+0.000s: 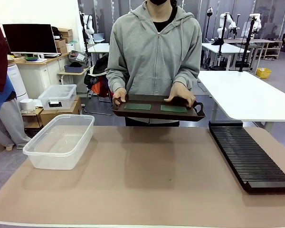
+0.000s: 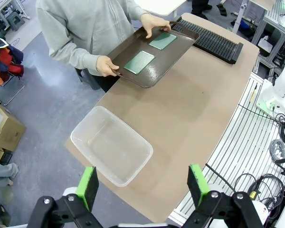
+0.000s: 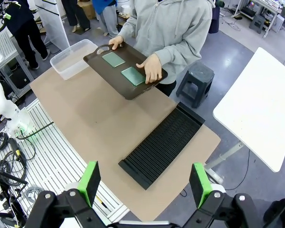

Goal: Sort PCBs into racks and boxes based on the side picked up.
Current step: Pick up the Blank PCB handed by the Human.

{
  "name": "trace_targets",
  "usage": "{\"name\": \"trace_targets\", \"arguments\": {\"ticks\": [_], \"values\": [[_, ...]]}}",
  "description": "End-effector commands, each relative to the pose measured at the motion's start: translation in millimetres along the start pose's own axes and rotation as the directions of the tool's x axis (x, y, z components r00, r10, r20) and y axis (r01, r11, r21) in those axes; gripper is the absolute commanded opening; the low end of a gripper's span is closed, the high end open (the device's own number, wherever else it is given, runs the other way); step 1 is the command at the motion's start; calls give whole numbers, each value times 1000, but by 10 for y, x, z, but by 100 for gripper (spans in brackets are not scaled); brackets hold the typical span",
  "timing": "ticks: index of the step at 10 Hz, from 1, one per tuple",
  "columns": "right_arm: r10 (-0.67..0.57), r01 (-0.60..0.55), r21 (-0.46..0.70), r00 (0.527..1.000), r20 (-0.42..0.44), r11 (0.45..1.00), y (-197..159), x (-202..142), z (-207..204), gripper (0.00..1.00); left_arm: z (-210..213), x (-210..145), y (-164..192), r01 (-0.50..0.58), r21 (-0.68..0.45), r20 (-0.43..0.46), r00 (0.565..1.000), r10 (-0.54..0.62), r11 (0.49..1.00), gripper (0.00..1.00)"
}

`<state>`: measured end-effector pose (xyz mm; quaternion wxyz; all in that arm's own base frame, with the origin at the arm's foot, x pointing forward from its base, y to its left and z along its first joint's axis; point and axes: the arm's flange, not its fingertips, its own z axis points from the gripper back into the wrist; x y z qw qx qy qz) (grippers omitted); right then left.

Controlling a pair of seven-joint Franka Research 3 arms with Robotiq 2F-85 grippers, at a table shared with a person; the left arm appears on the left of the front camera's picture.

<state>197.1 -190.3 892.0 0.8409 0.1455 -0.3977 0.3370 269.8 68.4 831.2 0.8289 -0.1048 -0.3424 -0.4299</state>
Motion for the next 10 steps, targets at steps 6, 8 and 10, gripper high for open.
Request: {"name": "trace_targets", "arguments": {"ticks": [6,8,10], "values": [[1,-1,0,1000,2,1000,9,-1,9,100,8,4,2,-5,0,4,1000,5,1000,100],[1,-1,0,1000,2,1000,9,-1,9,100,8,4,2,-5,0,4,1000,5,1000,100],[1,-1,0,1000,2,1000,9,-1,9,100,8,4,2,-5,0,4,1000,5,1000,100]]}}
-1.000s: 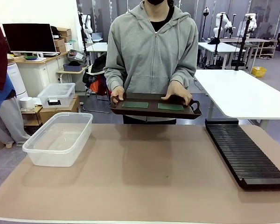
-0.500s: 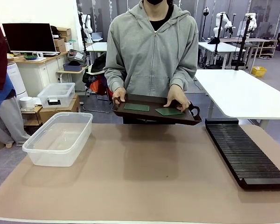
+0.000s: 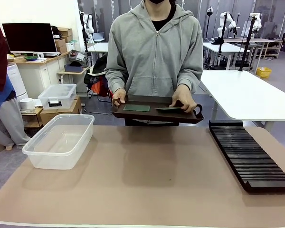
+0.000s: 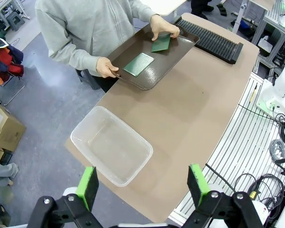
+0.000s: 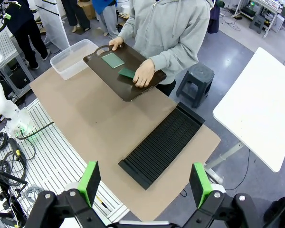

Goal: Sort PCBs into racks and boxes based on the side picked up.
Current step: Pick up the Blank PCB handed by the Human.

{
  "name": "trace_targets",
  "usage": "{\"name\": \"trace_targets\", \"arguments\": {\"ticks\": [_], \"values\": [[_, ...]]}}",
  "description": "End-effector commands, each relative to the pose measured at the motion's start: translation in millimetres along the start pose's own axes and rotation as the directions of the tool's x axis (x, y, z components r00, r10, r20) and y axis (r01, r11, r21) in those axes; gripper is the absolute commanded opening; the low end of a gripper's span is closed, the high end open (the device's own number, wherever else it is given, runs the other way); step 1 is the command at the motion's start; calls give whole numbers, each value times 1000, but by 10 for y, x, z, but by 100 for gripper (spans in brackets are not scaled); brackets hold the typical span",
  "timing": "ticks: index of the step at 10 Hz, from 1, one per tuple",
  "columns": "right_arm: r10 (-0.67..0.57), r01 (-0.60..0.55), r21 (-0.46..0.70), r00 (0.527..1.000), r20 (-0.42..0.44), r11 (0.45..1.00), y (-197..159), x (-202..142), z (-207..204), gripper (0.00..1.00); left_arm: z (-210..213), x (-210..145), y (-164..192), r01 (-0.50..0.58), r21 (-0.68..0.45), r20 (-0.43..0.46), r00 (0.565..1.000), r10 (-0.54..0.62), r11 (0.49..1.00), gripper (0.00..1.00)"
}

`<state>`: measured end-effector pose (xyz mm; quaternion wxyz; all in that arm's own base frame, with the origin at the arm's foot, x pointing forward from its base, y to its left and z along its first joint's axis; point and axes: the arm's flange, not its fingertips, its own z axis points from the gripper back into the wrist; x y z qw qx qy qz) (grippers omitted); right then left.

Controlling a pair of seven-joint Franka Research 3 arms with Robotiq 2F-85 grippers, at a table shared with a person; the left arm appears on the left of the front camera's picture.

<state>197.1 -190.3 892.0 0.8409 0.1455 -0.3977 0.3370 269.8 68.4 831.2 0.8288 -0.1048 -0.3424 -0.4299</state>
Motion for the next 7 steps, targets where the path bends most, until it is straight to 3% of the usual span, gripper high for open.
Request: {"name": "trace_targets", "arguments": {"ticks": [1,7], "values": [[1,-1,0,1000,2,1000,9,-1,9,100,8,4,2,-5,0,4,1000,5,1000,100],[1,-1,0,1000,2,1000,9,-1,9,100,8,4,2,-5,0,4,1000,5,1000,100]]}}
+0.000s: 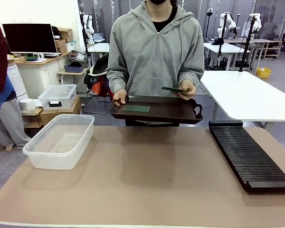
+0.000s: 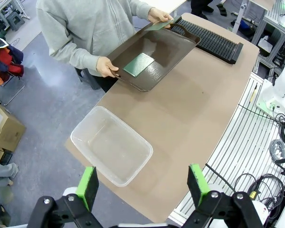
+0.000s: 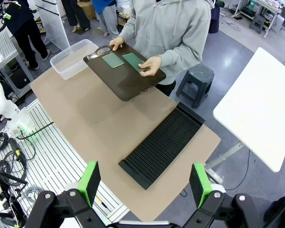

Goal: Sort PCBs into racks and boxes based on the side picked up.
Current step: Pick up the Blank PCB handed by the Human.

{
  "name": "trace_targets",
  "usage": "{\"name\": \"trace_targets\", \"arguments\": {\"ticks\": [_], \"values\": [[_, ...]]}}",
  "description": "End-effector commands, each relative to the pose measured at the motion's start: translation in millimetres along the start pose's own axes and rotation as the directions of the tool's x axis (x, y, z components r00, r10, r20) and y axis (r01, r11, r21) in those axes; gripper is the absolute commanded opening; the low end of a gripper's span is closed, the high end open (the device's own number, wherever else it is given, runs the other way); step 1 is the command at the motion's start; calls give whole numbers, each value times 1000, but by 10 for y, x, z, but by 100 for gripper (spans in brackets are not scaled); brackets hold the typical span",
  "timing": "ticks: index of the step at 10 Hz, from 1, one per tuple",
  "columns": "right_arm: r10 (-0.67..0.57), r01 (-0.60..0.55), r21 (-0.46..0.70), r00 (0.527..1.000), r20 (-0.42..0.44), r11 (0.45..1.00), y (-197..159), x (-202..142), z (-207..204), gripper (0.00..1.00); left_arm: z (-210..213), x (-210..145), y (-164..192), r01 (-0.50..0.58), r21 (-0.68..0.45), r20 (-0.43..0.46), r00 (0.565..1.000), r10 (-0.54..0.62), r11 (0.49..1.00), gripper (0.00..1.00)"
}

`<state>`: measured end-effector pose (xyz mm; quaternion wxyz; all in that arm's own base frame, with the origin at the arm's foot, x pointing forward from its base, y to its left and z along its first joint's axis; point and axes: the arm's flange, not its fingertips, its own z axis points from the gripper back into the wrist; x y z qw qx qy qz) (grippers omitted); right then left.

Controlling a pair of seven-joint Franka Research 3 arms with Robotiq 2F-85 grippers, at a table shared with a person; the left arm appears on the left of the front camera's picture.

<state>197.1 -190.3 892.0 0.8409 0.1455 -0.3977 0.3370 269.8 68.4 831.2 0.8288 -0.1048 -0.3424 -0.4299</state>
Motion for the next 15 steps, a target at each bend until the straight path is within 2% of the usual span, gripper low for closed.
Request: {"name": "trace_targets", "arguments": {"ticks": [1,15], "values": [[1,-1,0,1000,2,1000,9,-1,9,100,8,4,2,-5,0,4,1000,5,1000,100],[1,-1,0,1000,2,1000,9,-1,9,100,8,4,2,-5,0,4,1000,5,1000,100]]}}
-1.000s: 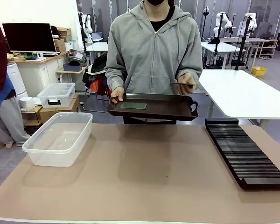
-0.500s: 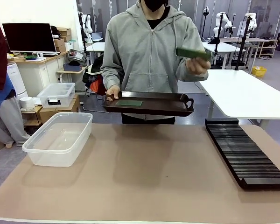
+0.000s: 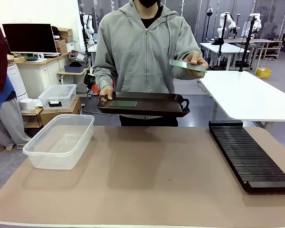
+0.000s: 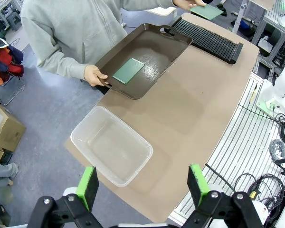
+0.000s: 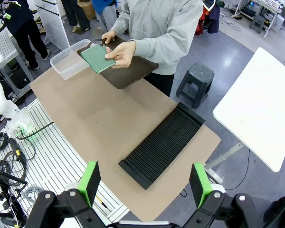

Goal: Sort PCBs into racks and boxes based on the side picked up.
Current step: Pick up the Blank PCB handed by the Human.

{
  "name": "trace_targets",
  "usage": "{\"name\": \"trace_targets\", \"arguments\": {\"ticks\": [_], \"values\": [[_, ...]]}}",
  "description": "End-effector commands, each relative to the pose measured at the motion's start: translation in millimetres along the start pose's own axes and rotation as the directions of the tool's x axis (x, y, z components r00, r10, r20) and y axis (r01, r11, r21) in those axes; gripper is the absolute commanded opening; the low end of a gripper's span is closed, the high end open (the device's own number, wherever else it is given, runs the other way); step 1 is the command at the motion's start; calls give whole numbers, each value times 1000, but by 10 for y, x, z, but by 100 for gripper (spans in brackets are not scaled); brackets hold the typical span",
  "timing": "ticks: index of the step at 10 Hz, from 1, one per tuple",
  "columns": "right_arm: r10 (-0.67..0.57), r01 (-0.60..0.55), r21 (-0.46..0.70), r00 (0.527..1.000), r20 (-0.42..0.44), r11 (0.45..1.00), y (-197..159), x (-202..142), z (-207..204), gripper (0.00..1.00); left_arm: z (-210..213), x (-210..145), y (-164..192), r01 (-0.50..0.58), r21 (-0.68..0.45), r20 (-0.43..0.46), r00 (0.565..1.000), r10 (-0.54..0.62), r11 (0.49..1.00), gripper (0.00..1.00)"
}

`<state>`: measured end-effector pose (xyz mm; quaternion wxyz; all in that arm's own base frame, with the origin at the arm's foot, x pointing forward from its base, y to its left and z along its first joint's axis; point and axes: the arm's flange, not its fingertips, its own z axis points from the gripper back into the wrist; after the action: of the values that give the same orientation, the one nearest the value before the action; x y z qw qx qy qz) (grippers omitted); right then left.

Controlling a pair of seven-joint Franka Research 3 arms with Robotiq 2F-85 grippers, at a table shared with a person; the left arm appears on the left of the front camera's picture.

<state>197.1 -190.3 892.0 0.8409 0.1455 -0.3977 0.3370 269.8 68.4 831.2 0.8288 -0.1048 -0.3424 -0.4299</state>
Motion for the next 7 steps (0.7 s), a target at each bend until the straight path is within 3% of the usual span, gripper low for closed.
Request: {"name": "trace_targets", "arguments": {"ticks": [1,7], "values": [[1,-1,0,1000,2,1000,9,-1,9,100,8,4,2,-5,0,4,1000,5,1000,100],[1,-1,0,1000,2,1000,9,-1,9,100,8,4,2,-5,0,4,1000,5,1000,100]]}}
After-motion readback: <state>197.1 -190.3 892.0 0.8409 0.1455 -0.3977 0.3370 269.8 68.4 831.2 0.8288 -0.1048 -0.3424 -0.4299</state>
